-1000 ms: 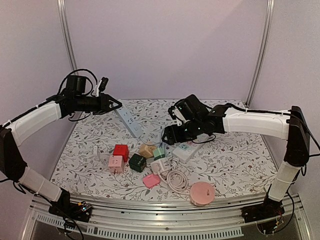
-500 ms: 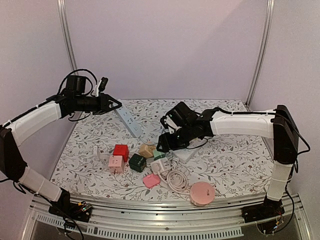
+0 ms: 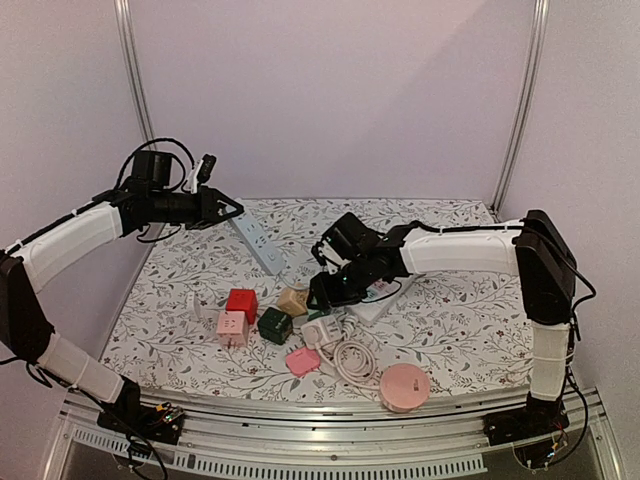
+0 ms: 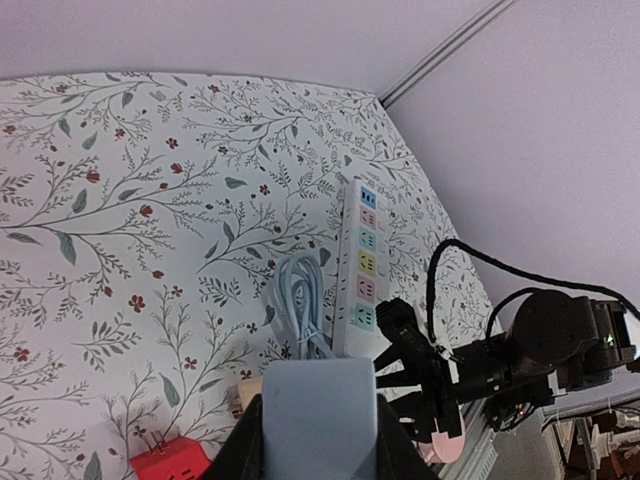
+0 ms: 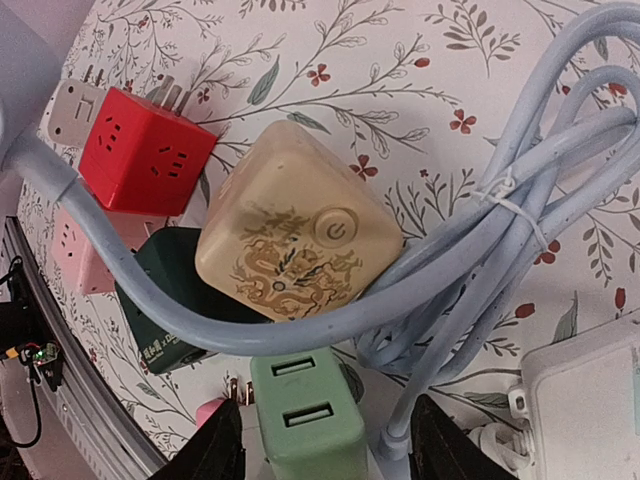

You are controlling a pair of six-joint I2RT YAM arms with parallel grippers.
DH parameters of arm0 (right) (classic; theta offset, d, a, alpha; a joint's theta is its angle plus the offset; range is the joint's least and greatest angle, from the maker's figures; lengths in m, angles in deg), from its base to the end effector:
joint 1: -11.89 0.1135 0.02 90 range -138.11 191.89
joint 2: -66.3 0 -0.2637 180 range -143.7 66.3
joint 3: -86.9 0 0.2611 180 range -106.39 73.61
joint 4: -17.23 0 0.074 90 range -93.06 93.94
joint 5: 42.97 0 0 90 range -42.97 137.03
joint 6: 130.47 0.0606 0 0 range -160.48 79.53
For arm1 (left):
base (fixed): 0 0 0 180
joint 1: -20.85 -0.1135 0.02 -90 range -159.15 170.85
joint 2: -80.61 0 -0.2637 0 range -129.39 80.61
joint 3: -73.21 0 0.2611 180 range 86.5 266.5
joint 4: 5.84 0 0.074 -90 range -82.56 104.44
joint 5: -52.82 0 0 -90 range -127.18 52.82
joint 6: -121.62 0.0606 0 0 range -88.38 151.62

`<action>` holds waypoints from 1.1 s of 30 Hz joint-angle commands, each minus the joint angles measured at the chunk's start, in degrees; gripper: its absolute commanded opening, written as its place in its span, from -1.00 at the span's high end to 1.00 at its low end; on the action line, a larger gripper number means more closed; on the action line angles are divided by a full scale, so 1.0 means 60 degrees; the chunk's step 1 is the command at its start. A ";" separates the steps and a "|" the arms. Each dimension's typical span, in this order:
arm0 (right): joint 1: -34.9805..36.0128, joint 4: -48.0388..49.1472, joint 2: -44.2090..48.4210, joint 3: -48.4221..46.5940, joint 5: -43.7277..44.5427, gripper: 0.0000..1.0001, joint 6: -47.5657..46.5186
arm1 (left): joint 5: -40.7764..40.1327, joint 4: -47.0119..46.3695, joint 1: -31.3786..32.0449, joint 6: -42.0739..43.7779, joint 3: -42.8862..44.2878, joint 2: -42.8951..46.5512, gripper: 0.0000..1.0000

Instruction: Pull the plug off the socket

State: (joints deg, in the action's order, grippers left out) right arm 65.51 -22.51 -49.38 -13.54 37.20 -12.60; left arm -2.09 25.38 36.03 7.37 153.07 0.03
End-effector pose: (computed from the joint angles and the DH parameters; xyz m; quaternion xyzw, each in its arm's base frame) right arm 0.2662 0.3788 0.1730 -0.2368 0.9205 0.2576 0.1738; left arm 0.3217 -0.1234 0.3050 0.0799 0.8426 -0.4042 0.3467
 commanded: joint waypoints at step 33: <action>0.0045 0.2246 0.0425 0.0469 0.0722 1.00 0.0374 | -0.1843 0.0617 -0.0144 -0.0183 0.0157 -0.0046 -0.79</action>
State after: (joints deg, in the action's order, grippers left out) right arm 65.58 -11.34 -52.07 -11.27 36.88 -9.58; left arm -7.97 26.71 35.79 4.49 153.11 -2.00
